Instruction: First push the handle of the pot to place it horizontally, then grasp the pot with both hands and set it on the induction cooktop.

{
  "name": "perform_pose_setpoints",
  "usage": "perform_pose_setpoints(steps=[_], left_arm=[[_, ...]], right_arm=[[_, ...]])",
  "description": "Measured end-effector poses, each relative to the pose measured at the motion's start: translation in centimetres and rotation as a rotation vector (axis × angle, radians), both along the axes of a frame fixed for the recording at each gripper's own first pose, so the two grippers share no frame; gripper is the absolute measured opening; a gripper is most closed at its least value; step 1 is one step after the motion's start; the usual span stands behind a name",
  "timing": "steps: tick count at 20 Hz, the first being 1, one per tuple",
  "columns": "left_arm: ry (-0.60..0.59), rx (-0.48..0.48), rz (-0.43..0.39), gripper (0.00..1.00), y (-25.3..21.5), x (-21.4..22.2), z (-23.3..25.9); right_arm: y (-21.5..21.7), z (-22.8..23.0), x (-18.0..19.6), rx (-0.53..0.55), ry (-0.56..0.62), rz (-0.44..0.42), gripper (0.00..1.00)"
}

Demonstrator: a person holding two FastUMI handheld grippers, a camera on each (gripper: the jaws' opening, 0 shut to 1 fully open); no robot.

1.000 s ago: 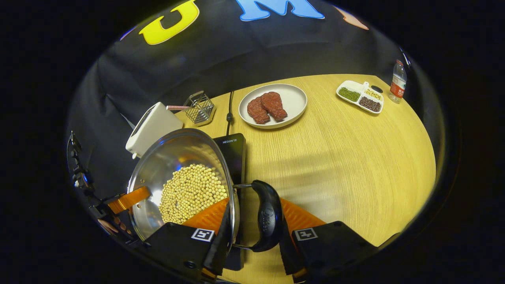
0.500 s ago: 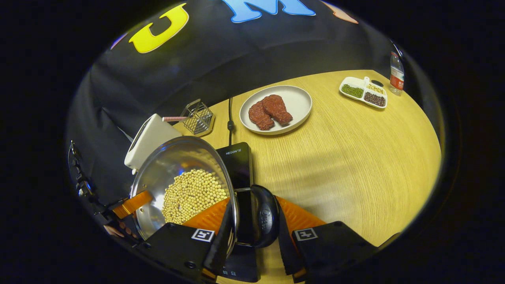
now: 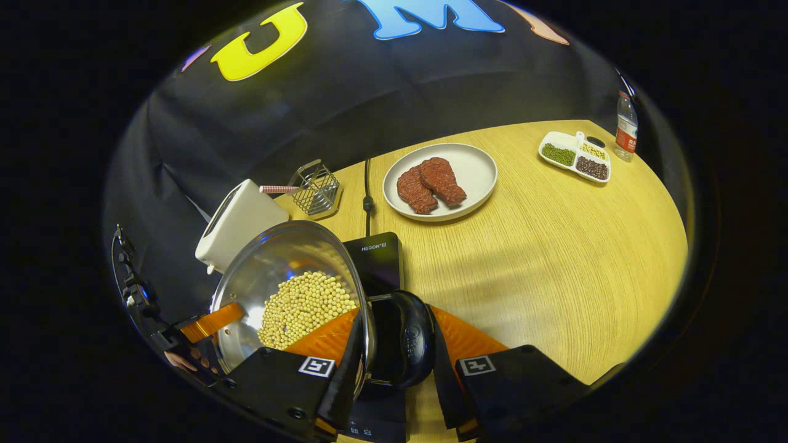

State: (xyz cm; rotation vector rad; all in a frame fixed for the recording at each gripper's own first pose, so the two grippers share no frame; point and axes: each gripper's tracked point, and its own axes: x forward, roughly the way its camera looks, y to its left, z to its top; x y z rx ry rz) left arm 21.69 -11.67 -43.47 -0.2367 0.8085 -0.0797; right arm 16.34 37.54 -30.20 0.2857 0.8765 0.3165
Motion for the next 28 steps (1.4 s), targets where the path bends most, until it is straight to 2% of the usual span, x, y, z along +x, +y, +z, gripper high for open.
perform_pose_setpoints(steps=[2, 3, 4, 5, 6, 8, 9, 10, 11, 12, 13, 17, 18, 19, 22, 24, 25, 28], left_arm=[[-0.001, 0.001, -0.002, 0.52, 0.2, 0.0, 0.0], [-0.002, -0.001, -0.001, 0.52, 0.1, 0.0, 0.1], [-0.002, -0.005, 0.002, 0.52, 0.1, 0.0, 0.1], [-0.001, -0.009, 0.003, 0.55, 0.1, 0.0, 0.1], [0.003, -0.011, 0.003, 0.52, 0.1, 0.1, 0.1], [0.009, -0.005, -0.002, 0.55, 0.2, 0.0, 0.1], [0.011, -0.005, 0.0, 0.52, 0.2, 0.0, 0.0], [0.016, -0.007, 0.005, 0.55, 0.2, 0.1, 0.1], [0.021, -0.006, 0.01, 0.49, 0.2, -0.1, 0.0], [0.029, -0.001, 0.014, 0.56, 0.3, -0.1, -0.1], [0.042, 0.007, 0.014, 0.54, 0.2, -0.4, -0.1], [0.046, 0.086, 0.044, 0.59, 1.1, -0.7, 1.2], [0.046, 0.117, 0.055, 0.65, 1.5, -0.8, 2.0], [0.047, 0.141, 0.071, 0.76, 1.8, -1.0, 2.8], [0.043, 0.183, 0.112, 0.79, 1.8, -1.8, 5.4], [0.029, 0.239, 0.143, 0.79, 1.9, -2.9, 7.5], [0.02, 0.257, 0.161, 0.78, 1.5, -3.4, 8.5], [-0.027, 0.216, 0.216, 0.79, -2.2, -4.7, 11.4]], right_arm=[[0.0, 0.0, 0.0, -0.001, 0.001, 0.002, 0.55], [0.0, 0.0, 0.0, -0.005, 0.002, 0.008, 0.59], [0.0, -0.1, 0.1, -0.016, -0.003, 0.018, 0.55], [0.0, -0.1, 0.1, -0.03, -0.011, 0.027, 0.55], [0.0, 0.0, 0.2, -0.038, -0.018, 0.032, 0.55], [0.1, -0.1, 0.1, -0.039, -0.014, 0.03, 0.59], [0.1, -0.1, 0.1, -0.038, -0.011, 0.03, 0.55], [0.1, -0.1, 0.1, -0.038, -0.008, 0.034, 0.56], [0.1, -0.1, 0.2, -0.037, -0.009, 0.039, 0.55], [0.1, -0.1, 0.2, -0.033, -0.003, 0.045, 0.58], [0.1, 0.1, 0.2, -0.026, 0.0, 0.049, 0.58], [-0.9, 1.1, 0.4, -0.011, -0.013, 0.098, 0.59], [-1.6, 1.4, 0.7, -0.022, -0.03, 0.108, 0.67], [-2.2, 1.7, 0.6, -0.03, -0.042, 0.115, 0.81], [-3.6, 3.3, 0.3, -0.011, -0.07, 0.145, 1.0], [-6.2, 4.5, 0.2, -0.043, -0.105, 0.144, 0.95], [-7.5, 5.4, 0.3, -0.053, -0.136, 0.144, 0.98], [-12.1, 7.8, 0.1, -0.071, -0.199, 0.132, 0.98]])
